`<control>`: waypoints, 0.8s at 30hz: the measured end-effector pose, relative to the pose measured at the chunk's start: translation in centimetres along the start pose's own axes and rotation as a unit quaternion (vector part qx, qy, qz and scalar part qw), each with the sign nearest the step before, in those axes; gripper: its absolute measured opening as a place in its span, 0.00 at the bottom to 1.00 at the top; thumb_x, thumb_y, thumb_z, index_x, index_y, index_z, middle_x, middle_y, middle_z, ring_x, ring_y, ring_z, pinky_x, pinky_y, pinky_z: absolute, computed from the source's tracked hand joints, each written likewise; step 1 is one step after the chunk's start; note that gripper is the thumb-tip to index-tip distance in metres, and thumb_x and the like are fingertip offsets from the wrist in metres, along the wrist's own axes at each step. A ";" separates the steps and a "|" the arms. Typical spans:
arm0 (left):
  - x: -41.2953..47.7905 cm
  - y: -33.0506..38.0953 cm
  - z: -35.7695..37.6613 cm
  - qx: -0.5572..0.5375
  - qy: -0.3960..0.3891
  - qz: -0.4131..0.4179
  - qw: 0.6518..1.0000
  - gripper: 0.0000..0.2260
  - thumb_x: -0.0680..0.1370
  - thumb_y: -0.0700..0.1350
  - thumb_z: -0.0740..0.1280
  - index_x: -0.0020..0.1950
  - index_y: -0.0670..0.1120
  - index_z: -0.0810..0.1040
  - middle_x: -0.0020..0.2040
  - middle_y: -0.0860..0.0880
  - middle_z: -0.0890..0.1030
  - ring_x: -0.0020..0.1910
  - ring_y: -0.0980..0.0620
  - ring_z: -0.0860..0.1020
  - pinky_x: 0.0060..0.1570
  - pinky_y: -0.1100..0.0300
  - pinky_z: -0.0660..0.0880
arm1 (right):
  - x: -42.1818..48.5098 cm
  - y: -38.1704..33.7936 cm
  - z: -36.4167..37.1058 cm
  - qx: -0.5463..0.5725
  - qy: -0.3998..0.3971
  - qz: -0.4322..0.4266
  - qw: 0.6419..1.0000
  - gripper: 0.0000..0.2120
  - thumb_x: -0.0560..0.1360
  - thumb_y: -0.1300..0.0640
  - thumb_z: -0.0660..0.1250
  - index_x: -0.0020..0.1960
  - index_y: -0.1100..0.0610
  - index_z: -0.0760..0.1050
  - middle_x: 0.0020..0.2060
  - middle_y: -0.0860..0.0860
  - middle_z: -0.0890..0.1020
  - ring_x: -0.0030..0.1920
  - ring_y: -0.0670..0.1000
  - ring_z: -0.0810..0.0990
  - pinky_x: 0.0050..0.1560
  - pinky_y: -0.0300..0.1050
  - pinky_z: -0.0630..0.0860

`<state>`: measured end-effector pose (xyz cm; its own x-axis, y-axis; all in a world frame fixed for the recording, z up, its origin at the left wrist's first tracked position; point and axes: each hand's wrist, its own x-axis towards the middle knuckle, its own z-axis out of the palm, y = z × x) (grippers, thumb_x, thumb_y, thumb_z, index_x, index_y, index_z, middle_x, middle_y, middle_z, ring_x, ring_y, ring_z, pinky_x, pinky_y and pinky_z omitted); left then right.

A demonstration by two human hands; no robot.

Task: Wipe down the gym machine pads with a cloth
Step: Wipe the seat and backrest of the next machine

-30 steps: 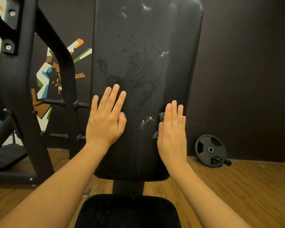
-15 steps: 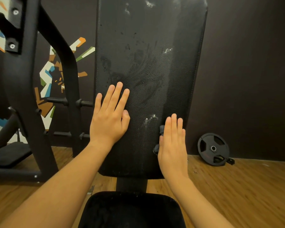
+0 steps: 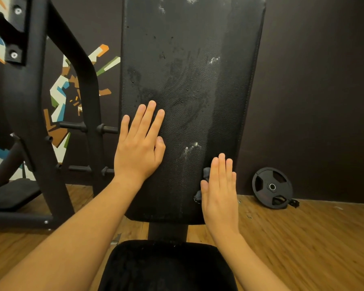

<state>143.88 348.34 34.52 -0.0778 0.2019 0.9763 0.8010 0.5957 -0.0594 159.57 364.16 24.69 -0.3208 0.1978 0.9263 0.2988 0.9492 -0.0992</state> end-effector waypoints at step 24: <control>-0.1 0.1 0.0 0.007 -0.003 0.003 1.000 0.27 0.83 0.49 0.54 0.83 0.47 0.58 0.83 0.46 0.55 0.83 0.47 0.50 0.80 0.46 0.45 | -3.2 0.7 0.8 -0.059 -0.002 -0.042 0.997 0.31 0.84 0.58 0.52 0.83 0.59 0.44 0.82 0.54 0.48 0.83 0.53 0.43 0.81 0.49 0.44</control>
<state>143.98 348.33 34.44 -0.0775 0.2106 0.9745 0.7935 0.6048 -0.0676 160.06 364.40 21.36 -0.3518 0.1199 0.9284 0.3740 0.9272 0.0220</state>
